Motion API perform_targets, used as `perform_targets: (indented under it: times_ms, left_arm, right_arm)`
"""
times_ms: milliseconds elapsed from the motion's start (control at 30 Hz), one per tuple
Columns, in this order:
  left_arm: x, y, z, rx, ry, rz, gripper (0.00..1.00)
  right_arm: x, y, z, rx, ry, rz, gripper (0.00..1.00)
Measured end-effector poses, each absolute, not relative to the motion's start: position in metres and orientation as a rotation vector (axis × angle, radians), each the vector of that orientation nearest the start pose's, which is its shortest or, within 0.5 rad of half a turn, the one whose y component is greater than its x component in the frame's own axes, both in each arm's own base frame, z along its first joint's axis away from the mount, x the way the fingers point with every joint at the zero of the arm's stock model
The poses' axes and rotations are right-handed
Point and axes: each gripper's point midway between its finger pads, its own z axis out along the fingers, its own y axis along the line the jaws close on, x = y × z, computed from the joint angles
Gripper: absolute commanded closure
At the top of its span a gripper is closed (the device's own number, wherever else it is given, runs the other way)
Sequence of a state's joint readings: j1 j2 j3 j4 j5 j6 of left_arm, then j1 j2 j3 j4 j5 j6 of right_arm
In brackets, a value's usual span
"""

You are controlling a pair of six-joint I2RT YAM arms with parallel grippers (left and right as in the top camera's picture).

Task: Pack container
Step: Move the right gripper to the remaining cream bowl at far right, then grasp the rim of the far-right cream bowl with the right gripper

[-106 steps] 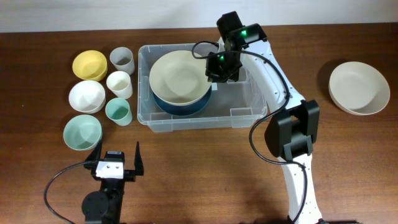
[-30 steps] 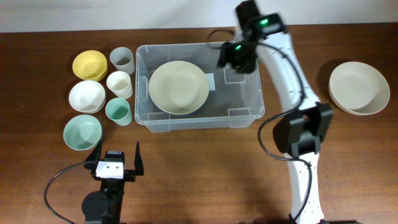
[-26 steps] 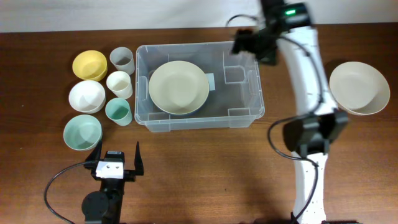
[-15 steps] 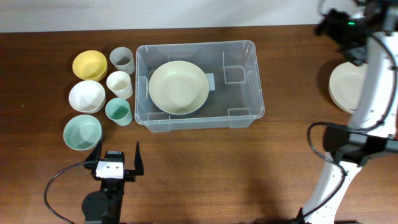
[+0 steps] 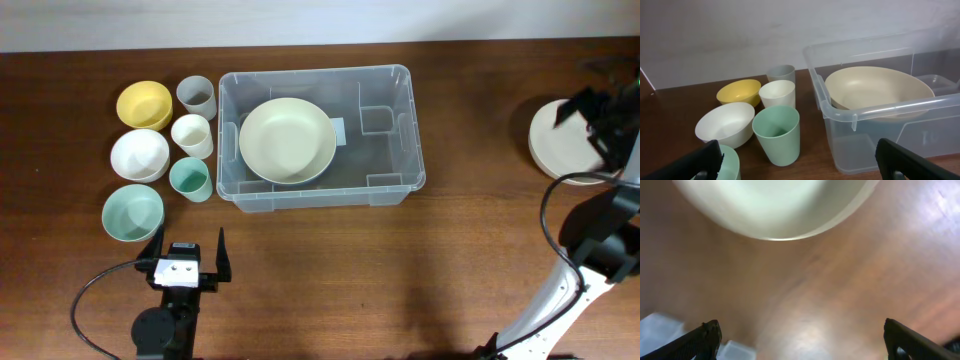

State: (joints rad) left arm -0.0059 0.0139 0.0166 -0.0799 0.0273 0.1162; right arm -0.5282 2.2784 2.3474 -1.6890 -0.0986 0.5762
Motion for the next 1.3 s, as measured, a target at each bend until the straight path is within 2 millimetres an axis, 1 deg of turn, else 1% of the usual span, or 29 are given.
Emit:
perform_targets:
  times_ms: [100,167,333,467,567,733,867,1033,1133,1233,1300]
  left_arm:
    - [0.246,-0.006,0.159,0.122,1.644,0.061,0.00]
    - [0.246,-0.006,0.159,0.121,1.644,0.062,0.00]
    - [0.246,-0.006,0.159,0.122,1.644,0.061,0.00]
    - [0.246,-0.006,0.159,0.122,1.644,0.061,0.00]
    - [0.246,-0.006,0.159,0.122,1.643,0.061,0.00]
    - [0.246,-0.006,0.159,0.122,1.643,0.061,0.00]
    - [0.246,-0.006,0.159,0.122,1.643,0.061,0.00]
    - [0.246,-0.006,0.159,0.122,1.643,0.061,0.00]
    - [0.246,-0.006,0.159,0.122,1.643,0.061,0.00]
    - [0.246,-0.006,0.159,0.122,1.643,0.061,0.00]
    - [0.246,-0.006,0.159,0.122,1.643,0.061,0.00]
  right_arm:
    - [0.353,-0.208,0.126,1.805,2.710,0.130,0.01]
    - [0.344,-0.216,0.117,1.869,2.692,0.120,0.01]
    - [0.326,-0.242,0.103,2.021,2.594,0.114,0.01]
    - [0.317,-0.259,0.098,2.089,2.521,0.116,0.01]
    - [0.319,-0.272,0.097,2.095,2.462,0.113,0.01]
    - [0.339,-0.285,0.096,2.022,2.396,0.105,0.01]
    - [0.351,-0.296,0.096,1.978,2.348,0.095,0.01]
    - [0.357,-0.308,0.097,1.917,2.334,0.064,0.01]
    - [0.359,-0.311,0.097,1.871,2.354,0.053,0.01]
    - [0.360,-0.312,0.093,1.846,2.370,0.049,0.01]
    - [0.363,-0.315,0.088,1.836,2.367,0.047,0.01]
